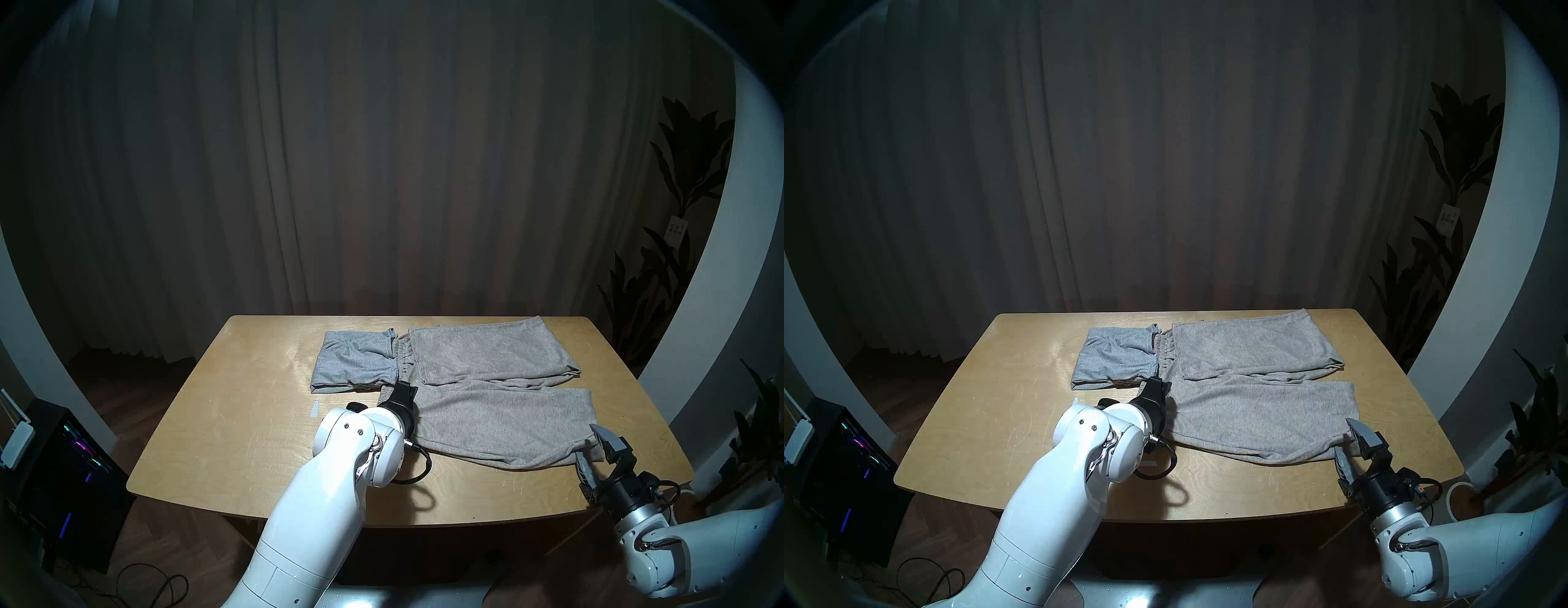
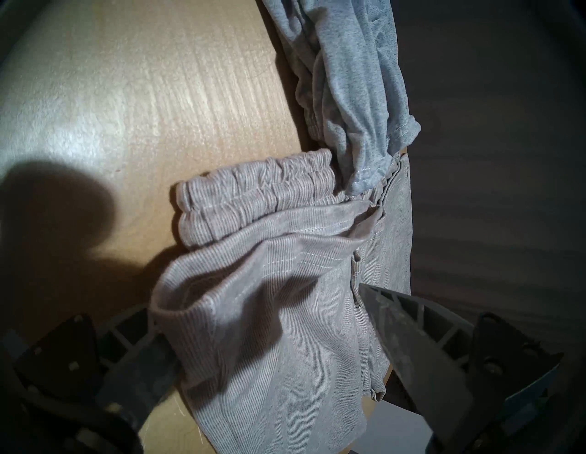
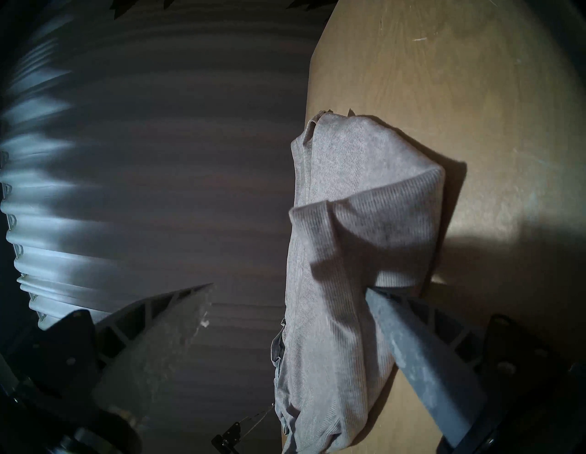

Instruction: Fold pants twice and stack them

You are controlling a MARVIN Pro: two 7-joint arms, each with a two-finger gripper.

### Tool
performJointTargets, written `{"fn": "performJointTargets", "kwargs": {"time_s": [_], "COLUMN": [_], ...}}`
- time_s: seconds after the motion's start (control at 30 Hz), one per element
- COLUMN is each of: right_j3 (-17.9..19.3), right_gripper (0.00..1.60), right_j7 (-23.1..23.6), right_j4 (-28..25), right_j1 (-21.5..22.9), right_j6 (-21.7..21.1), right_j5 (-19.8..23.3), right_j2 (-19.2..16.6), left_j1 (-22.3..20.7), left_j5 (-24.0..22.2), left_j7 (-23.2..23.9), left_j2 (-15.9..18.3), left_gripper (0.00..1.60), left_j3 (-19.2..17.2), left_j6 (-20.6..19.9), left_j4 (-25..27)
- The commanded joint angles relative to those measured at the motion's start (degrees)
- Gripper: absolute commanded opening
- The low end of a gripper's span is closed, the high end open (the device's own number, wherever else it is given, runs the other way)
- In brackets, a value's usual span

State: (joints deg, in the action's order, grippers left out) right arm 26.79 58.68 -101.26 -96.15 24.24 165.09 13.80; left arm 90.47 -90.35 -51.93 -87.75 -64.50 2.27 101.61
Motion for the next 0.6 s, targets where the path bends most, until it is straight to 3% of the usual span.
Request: {"fn": "performJointTargets", "kwargs": {"time_s": [0.0, 0.57], "right_j3": [-1.61, -1.15], "right_gripper": [1.6, 1.6], "right_j7": [-0.86, -0.51], "right_j4": [-3.81, -8.38], "right_j1": [-3.32, -4.53], "right_j6": [1.71, 5.72], "right_j5": [-0.09, -0.09], "right_j2": [0.88, -1.5], "left_j1": [-0.44, -0.66], "left_j5": [0.19, 0.18], "left_j7": [-0.06, -0.3], "left_j2": [0.23, 0.5], "left_gripper": [1.6, 1.6], "left_j3": [-0.41, -1.12], "left_j6": [0.09, 0.3], "left_j4": [0.49, 0.83]}}
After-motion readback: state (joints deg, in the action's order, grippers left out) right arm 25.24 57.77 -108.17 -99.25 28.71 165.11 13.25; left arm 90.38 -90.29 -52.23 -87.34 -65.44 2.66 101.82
